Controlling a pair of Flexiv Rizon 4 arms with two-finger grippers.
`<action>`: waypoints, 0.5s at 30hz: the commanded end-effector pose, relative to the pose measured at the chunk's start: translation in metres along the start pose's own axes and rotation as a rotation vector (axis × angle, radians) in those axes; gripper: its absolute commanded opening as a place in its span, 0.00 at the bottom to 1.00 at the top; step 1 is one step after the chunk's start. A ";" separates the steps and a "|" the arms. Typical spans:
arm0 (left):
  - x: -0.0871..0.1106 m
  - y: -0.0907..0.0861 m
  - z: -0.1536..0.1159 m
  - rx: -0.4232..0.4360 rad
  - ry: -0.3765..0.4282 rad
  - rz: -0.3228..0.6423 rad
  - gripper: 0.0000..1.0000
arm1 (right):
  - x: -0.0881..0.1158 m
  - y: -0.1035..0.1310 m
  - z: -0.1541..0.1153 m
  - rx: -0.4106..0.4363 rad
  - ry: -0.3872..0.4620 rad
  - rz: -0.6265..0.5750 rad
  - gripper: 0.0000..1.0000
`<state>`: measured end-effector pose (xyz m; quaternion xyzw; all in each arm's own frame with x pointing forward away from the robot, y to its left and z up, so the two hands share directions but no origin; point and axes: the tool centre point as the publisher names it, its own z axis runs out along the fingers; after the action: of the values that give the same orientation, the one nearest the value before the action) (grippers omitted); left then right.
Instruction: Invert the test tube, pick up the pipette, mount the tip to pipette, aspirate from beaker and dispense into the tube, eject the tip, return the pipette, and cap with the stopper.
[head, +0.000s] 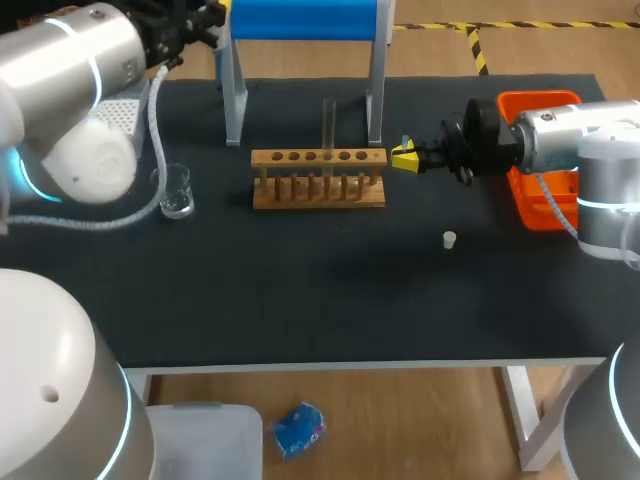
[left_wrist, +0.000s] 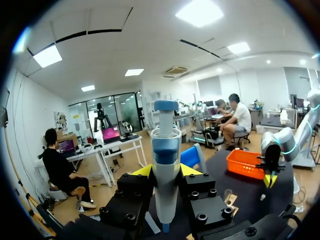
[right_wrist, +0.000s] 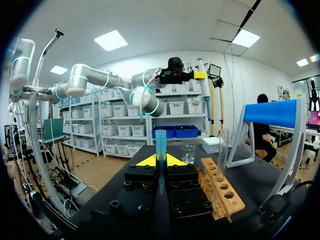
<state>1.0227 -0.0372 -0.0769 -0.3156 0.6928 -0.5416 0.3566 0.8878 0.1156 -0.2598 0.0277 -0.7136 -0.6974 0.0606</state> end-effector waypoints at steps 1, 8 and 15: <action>-0.018 0.013 0.005 -0.006 0.817 0.000 0.00 | 0.000 0.000 0.000 0.001 -0.001 -0.001 0.00; -0.018 0.013 0.005 -0.006 0.817 0.000 0.00 | 0.000 0.000 0.000 0.001 -0.001 -0.001 0.00; -0.013 0.014 0.010 0.050 0.920 0.012 0.00 | 0.000 0.000 0.000 0.001 -0.001 -0.001 0.00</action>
<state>1.0349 -0.0285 -0.0858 -0.3128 0.6989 -0.5368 0.3545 0.8879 0.1156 -0.2598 0.0276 -0.7136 -0.6974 0.0606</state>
